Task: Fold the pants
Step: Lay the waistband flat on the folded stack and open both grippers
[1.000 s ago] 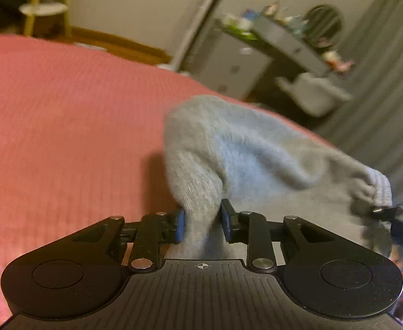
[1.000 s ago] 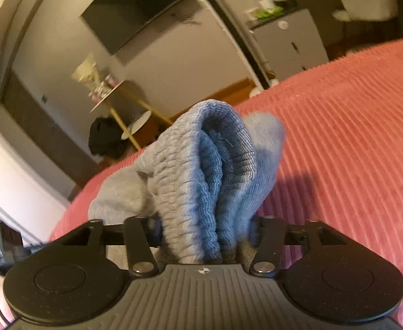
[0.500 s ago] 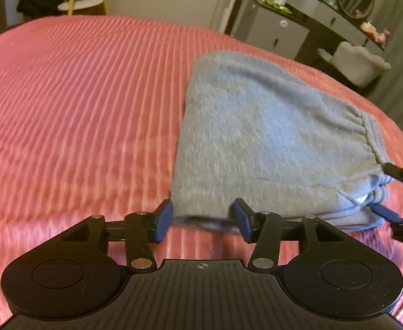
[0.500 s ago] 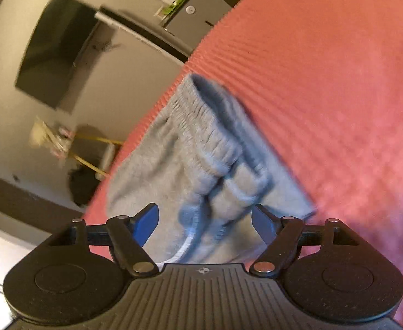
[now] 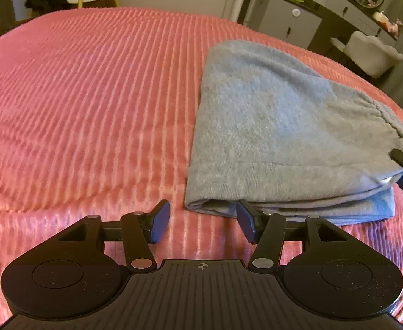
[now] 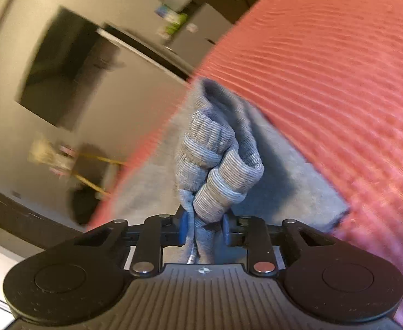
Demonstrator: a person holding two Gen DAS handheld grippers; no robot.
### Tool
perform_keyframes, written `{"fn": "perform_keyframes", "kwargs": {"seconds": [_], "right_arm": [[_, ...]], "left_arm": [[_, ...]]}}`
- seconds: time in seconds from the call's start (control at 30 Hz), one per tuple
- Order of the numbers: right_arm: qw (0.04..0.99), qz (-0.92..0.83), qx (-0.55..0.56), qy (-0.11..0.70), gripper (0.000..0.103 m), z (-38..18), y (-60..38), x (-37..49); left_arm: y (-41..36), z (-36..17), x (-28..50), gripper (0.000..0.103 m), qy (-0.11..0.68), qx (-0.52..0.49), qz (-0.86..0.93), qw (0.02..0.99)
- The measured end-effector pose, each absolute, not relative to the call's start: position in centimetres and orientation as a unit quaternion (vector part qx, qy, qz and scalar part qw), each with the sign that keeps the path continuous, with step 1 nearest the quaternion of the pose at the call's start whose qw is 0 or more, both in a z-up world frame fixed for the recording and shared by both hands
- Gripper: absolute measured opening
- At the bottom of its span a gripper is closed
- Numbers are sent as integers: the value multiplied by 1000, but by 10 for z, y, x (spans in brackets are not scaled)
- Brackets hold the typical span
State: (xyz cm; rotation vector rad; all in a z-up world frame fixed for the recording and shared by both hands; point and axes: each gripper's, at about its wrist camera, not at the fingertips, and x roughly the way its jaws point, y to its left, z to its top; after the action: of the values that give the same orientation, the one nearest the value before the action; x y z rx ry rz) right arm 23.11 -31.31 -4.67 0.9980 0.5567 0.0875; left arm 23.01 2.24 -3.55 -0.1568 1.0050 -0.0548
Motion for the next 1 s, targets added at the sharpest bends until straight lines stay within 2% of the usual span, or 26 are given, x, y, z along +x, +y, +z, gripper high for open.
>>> {"fn": "perform_keyframes", "kwargs": {"seconds": [0.07,0.17,0.3,0.5,0.67,0.77,0.83,0.87,0.9,0.93,1.0], "right_arm": [[849,23,457,266,22,-49,-317,228],[858,-25,398,324,23,-68,-314,238],[888,-27,334,314,26,-59,-299,236],[892,-63,338,292,30,-37,-296,209],[933,-46,287,210,30,-11,-283,191],[927,47,299,220,30,-20,-275,211],[918,52,292,264,29,-39,-270,226],[915,24,268,300,26,-50,-267,233],[916,12,248,315,6,-57,-266,236],[918,5,237,318,0,-62,-269,234],[912,12,260,317,0,-61,-279,231]], "left_arm": [[25,-35,230,59,481,-74,-20,873],[27,-31,230,59,474,-71,-10,878],[24,-17,223,58,447,-55,-3,893],[7,-1,232,59,405,-34,-8,913],[-9,-15,251,58,414,-45,-27,909],[-20,-28,258,58,420,-36,-44,906],[-21,-42,260,62,430,-14,-41,902],[-19,-46,258,65,429,-9,-40,902],[-13,-49,256,67,427,-8,-41,903],[-7,-50,254,70,428,-8,-41,903],[9,-51,248,72,434,-20,-31,900]]}}
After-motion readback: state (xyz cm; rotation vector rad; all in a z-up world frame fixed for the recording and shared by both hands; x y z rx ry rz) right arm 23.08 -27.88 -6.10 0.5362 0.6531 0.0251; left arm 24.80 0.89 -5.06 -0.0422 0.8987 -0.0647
